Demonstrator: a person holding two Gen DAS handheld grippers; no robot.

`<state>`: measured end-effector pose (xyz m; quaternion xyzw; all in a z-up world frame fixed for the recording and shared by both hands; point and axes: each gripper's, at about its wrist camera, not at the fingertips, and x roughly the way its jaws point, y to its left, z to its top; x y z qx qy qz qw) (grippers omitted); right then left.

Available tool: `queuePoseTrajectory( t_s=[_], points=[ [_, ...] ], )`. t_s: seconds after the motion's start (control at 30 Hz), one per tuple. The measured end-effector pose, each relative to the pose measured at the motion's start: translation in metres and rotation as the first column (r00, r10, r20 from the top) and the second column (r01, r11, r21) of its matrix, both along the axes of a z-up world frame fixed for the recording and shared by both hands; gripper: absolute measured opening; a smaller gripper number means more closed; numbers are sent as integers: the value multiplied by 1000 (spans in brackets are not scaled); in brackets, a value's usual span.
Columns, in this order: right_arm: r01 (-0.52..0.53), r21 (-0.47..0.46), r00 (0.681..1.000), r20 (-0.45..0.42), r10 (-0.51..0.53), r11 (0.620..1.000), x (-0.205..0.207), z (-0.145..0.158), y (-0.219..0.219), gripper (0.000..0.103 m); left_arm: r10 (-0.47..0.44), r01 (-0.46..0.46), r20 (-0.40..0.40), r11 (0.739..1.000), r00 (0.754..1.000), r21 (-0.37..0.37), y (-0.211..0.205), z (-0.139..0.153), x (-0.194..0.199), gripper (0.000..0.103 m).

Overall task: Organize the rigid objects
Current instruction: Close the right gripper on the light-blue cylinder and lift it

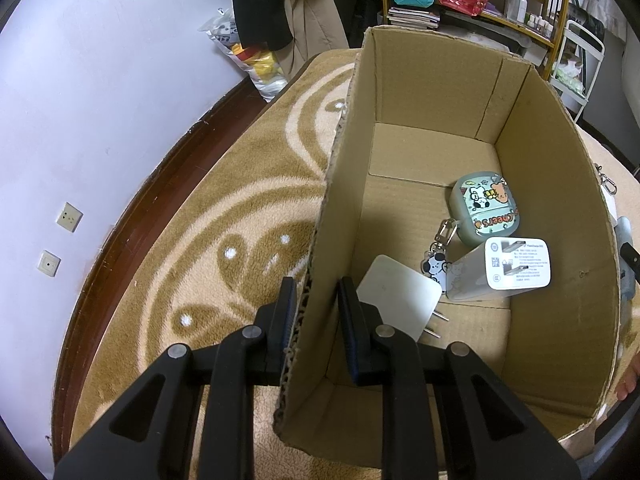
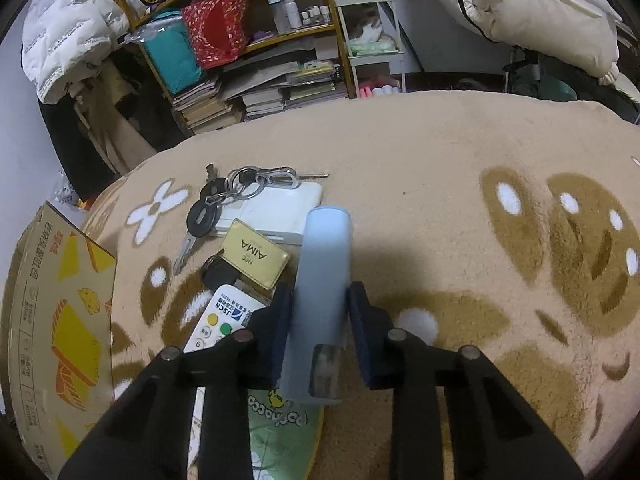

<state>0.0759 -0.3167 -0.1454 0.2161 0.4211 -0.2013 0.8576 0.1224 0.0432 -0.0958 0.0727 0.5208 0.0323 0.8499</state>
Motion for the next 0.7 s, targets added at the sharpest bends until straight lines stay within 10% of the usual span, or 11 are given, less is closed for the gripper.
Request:
queuePoseTrajectory(
  t_s=[0.7],
  points=[
    [-31, -84, 995, 96, 40, 996, -5, 38, 16, 29, 1, -1, 0, 1000, 1000, -5, 2, 2, -1, 21]
  ],
)
